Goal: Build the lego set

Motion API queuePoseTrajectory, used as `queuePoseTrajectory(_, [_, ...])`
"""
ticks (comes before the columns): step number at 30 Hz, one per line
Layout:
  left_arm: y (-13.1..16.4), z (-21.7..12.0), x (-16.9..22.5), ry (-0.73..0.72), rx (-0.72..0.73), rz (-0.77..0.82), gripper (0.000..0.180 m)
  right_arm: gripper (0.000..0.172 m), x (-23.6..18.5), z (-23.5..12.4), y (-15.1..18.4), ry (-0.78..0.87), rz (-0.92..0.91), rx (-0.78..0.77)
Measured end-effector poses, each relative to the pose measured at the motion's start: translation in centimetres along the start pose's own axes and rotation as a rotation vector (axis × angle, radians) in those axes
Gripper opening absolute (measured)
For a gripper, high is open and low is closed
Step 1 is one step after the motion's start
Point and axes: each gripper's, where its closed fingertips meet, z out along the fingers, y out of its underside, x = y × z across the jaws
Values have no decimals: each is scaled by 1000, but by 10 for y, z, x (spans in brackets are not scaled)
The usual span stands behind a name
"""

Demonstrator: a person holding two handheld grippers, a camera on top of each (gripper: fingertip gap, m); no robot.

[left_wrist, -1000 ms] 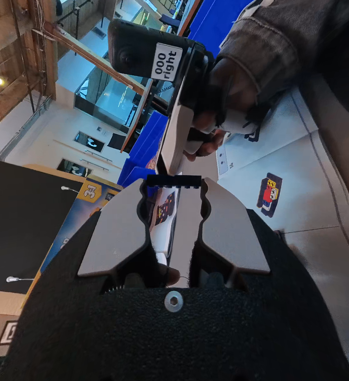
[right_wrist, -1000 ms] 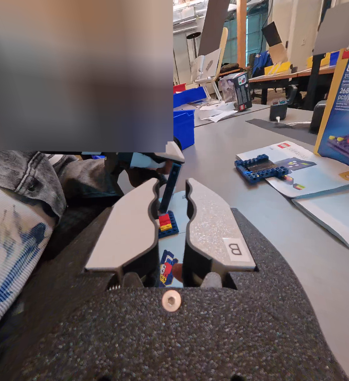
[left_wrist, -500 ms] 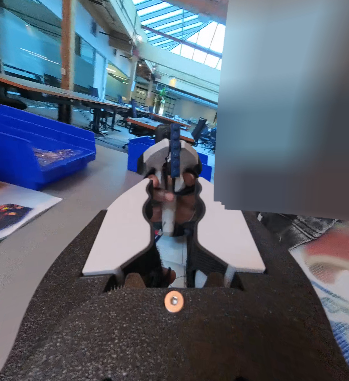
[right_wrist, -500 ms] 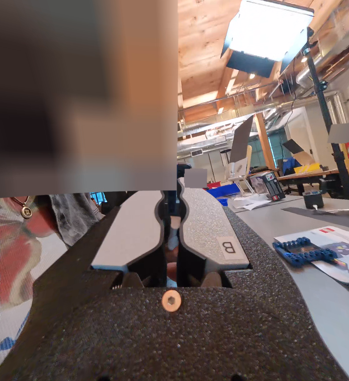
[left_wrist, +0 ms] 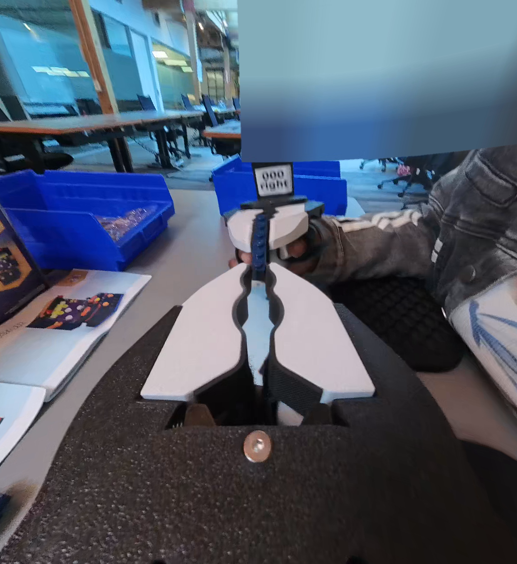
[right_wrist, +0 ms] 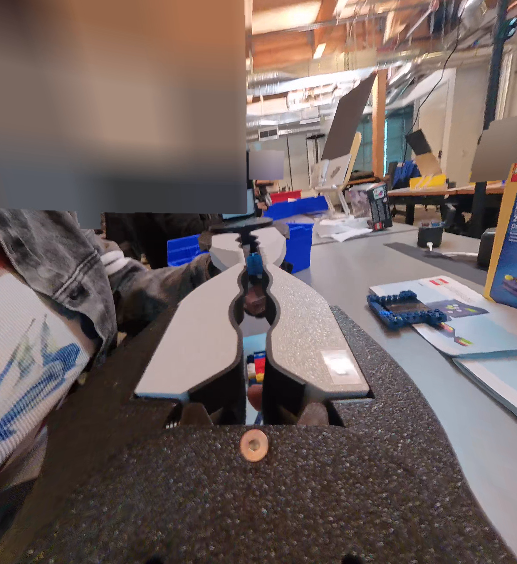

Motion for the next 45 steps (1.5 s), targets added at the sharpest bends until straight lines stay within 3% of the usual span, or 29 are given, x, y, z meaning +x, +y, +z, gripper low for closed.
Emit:
queuePoseTrajectory(4, [31,-5,-5,-23,-253,95,8,25,5,-4,12,50,-149,-167])
queuePoseTrajectory(9, [43,-7,-1,-10,-351,153,8,22,4,0,47,74,-348,-458])
queuePoseTrajectory(11, [48,-8,2,13,-384,165,8,10,4,0,56,81,-414,-520])
queuePoseTrajectory(25, [41,-8,6,59,-315,155,8,8,-2,5,52,43,-280,-435])
queuePoseTrajectory(32, [52,-10,6,47,-406,178,8,12,-3,4,49,32,-313,-435])
queuePoseTrajectory(36, [52,-9,10,64,-417,170,8,8,-4,3,60,19,-351,-510])
queuePoseTrajectory(40, [45,-8,5,30,-375,164,8,8,-1,1,53,47,-317,-473])
queuePoseTrajectory(45, [43,-43,-21,-136,-471,97,38,8,10,-4,40,101,-242,-390])
